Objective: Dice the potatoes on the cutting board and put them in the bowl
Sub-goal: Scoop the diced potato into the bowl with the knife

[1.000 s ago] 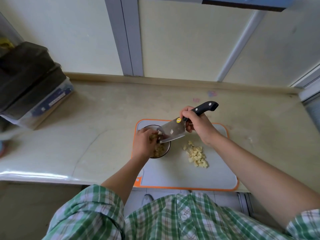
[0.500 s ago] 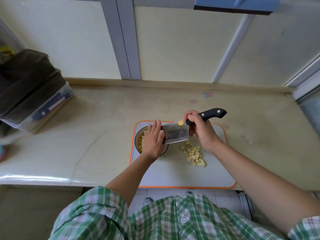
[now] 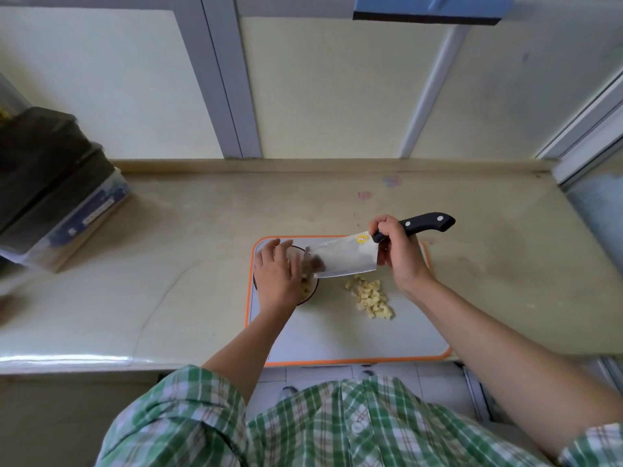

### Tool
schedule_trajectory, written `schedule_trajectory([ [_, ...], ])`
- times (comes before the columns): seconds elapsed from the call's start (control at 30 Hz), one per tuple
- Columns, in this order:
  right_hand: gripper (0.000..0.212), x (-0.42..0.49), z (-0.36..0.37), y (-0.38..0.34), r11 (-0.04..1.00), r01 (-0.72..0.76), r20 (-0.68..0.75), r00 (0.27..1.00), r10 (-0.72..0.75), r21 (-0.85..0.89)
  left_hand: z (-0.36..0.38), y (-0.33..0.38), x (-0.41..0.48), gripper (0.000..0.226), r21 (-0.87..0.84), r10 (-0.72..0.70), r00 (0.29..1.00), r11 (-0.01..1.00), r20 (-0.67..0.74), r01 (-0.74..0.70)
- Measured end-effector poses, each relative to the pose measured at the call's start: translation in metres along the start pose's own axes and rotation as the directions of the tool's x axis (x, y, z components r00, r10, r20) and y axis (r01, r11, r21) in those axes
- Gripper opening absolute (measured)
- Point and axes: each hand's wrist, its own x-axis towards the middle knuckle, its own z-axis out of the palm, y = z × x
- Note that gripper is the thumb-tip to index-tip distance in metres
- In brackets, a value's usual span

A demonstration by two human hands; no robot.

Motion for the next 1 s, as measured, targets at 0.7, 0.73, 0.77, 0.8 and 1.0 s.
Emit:
schedule_trajectory([
  [0.7,0.010,-0.001,-0.031,0.003,0.985,0.112,-0.119,0.988,-0.096,0.132,0.002,-0.004,-0.003,0.043,0.117,-0.017,0.999,0.993,-0.043,0.022],
  [0.73,0.007,-0.001,-0.038,0.004,0.983,0.137,-0.099,0.987,-0.125,0.124,0.000,-0.001,-0.003,0.038,0.079,0.022,0.998,0.997,-0.051,-0.018],
  [0.77,0.007,-0.001,-0.044,0.006,0.982,0.171,-0.068,0.984,-0.166,0.077,0.000,0.005,-0.002,0.033,0.050,0.041,0.999,0.998,-0.034,-0.040],
  [0.8,0.013,-0.003,-0.049,0.009,0.978,0.204,-0.031,0.979,-0.203,0.033,0.000,0.012,-0.001,0.029,0.034,0.039,0.999,0.999,0.004,-0.039],
  [1.0,0.048,-0.014,-0.082,0.049,0.994,0.107,0.056,0.993,-0.105,-0.030,0.024,0.054,-0.011,0.020,-0.016,0.119,0.972,0.993,0.202,-0.118],
])
